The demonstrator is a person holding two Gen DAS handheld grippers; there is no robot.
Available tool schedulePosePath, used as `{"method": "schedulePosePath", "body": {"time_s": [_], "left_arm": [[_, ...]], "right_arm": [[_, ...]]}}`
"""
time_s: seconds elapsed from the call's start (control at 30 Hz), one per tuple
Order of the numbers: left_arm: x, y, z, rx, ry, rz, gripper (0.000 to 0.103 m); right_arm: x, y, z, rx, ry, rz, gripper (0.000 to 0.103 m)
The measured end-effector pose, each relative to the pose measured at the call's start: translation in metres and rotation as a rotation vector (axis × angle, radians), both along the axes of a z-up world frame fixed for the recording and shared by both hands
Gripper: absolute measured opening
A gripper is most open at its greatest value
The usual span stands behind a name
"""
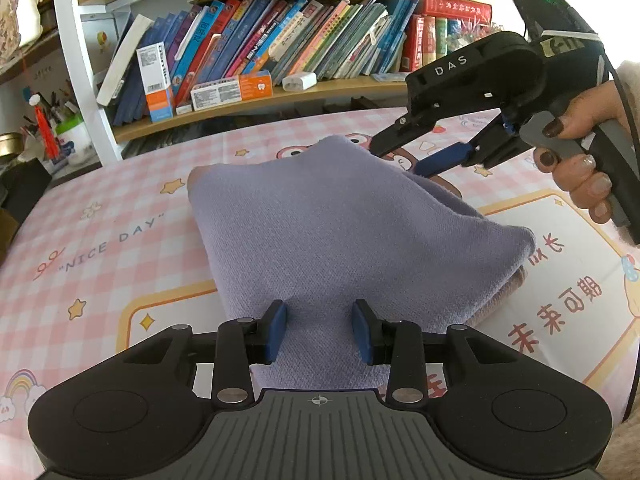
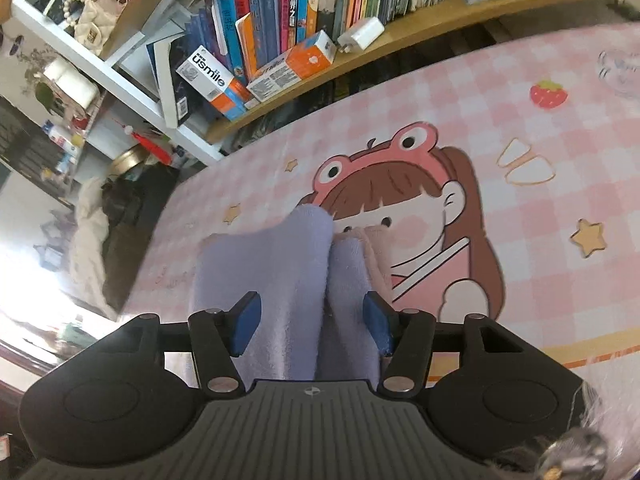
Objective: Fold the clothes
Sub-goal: 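Hold the folded stack edge with the right gripper while the left gripper withdraws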
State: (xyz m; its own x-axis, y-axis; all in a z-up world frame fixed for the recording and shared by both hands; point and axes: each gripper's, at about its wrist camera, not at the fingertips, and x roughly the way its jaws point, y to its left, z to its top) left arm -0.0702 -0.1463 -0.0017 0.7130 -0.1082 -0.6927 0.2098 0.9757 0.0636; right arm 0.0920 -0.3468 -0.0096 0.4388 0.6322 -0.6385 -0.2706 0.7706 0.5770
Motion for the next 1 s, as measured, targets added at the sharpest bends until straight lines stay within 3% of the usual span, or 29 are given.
{"method": "schedulePosePath", "body": {"time_s": [0.07,0.17,0.27,0.4,0.43,0.5,0.57,0.7,0.8,1.0], "left_arm": [[0.000,0.000,0.000,-0.001,-0.001,0.000,0.036],[0.001,0.001,0.000,-0.003,0.000,-0.002,0.036],[0.001,0.002,0.000,-0.011,0.002,-0.002,0.037],[0.001,0.006,0.000,-0.037,0.002,0.011,0.037],[0.001,0.007,0.000,-0.042,0.003,0.012,0.037],[0.001,0.009,0.001,-0.055,0.007,0.018,0.037],[0.002,0.012,0.001,-0.072,0.015,0.026,0.037],[0.003,0.018,0.001,-0.121,0.031,0.039,0.038],[0.004,0.017,-0.001,-0.119,0.038,0.027,0.038],[0.002,0.018,0.001,-0.097,0.033,0.011,0.038]], "right_arm": [[-0.009,0.008,0.008,-0.051,-0.072,0.031,0.051],[-0.022,0.030,0.013,-0.148,-0.134,0.152,0.018],[-0.028,0.038,0.011,-0.229,-0.140,0.181,0.018],[-0.026,0.037,-0.001,-0.244,-0.055,0.223,0.027],[-0.026,0.035,-0.005,-0.237,-0.039,0.223,0.026],[-0.029,0.030,-0.001,-0.184,-0.026,0.227,0.011],[-0.041,0.027,0.012,-0.140,-0.067,0.235,0.011],[-0.059,0.018,0.021,-0.160,-0.160,0.230,0.010],[-0.049,0.021,-0.012,-0.227,-0.088,0.188,0.010],[-0.051,0.024,-0.011,-0.241,-0.105,0.173,0.011]]}}
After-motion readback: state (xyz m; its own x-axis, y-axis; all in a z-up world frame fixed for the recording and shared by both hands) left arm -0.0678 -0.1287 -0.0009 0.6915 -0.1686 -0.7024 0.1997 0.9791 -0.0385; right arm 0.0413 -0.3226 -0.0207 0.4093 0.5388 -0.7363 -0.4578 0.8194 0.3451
